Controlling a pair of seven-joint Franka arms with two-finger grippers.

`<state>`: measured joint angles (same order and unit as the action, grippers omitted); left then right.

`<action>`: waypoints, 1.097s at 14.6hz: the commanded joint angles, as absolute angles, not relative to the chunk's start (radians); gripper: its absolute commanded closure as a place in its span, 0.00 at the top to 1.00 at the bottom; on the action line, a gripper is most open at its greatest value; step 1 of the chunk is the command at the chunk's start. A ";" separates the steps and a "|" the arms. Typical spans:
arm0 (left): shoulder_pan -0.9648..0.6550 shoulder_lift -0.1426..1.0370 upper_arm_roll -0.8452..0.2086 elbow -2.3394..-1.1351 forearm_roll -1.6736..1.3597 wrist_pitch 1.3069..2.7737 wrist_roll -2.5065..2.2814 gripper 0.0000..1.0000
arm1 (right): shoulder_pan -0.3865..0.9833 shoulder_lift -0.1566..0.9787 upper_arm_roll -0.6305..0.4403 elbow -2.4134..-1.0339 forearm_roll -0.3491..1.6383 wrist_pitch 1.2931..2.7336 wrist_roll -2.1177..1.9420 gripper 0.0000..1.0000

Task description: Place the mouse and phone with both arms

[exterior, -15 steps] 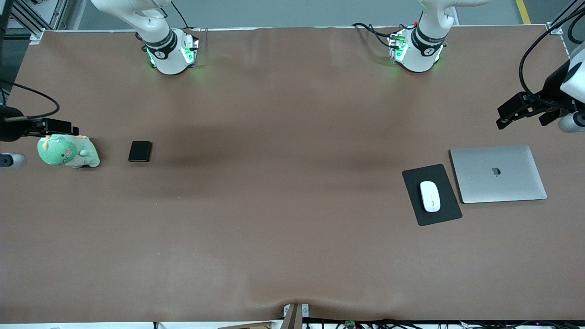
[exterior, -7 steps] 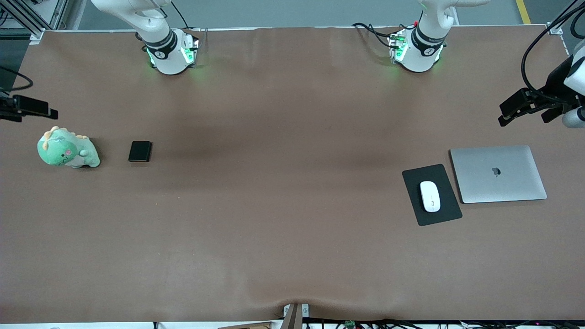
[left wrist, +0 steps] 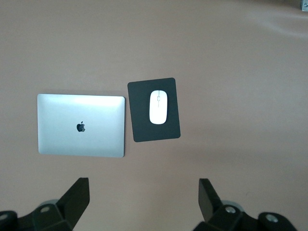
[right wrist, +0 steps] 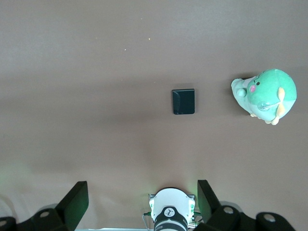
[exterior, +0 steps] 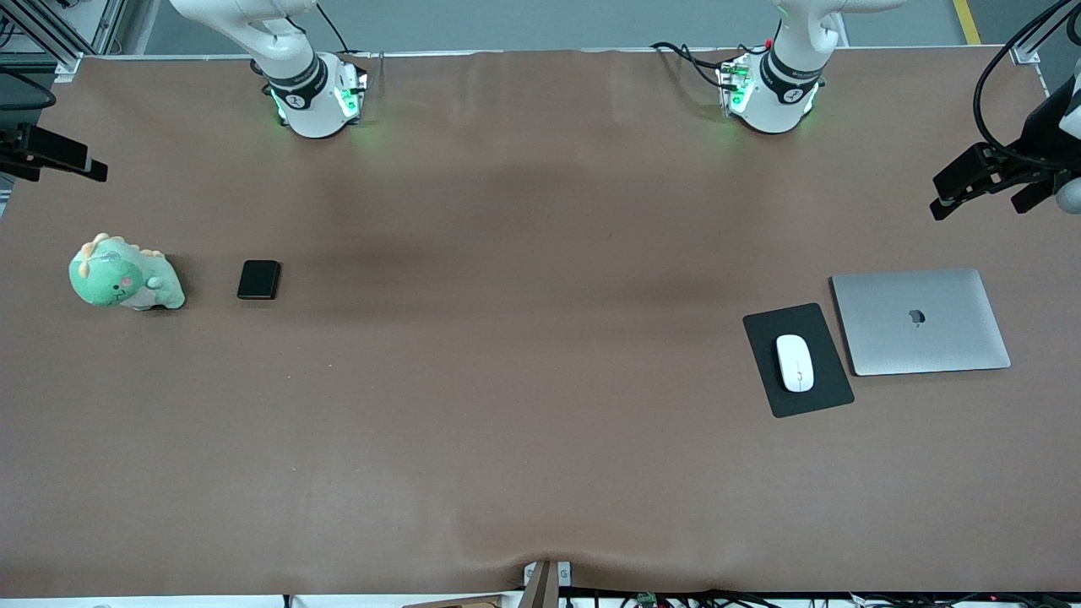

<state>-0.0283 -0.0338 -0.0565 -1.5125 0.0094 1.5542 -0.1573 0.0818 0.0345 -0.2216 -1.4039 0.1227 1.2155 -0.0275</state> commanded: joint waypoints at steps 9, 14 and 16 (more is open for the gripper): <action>-0.020 -0.046 -0.052 -1.520 0.008 1.552 -0.092 1.00 | 0.003 -0.048 -0.130 -1.511 0.089 1.270 -0.014 1.00; -0.023 -0.022 -0.052 -1.500 0.009 1.551 -0.087 1.00 | 0.005 -0.049 -0.130 -1.511 0.075 1.269 -0.017 1.00; -0.020 -0.020 -0.052 -1.502 0.009 1.551 -0.084 1.00 | 0.005 -0.049 -0.130 -1.511 0.072 1.270 -0.034 1.00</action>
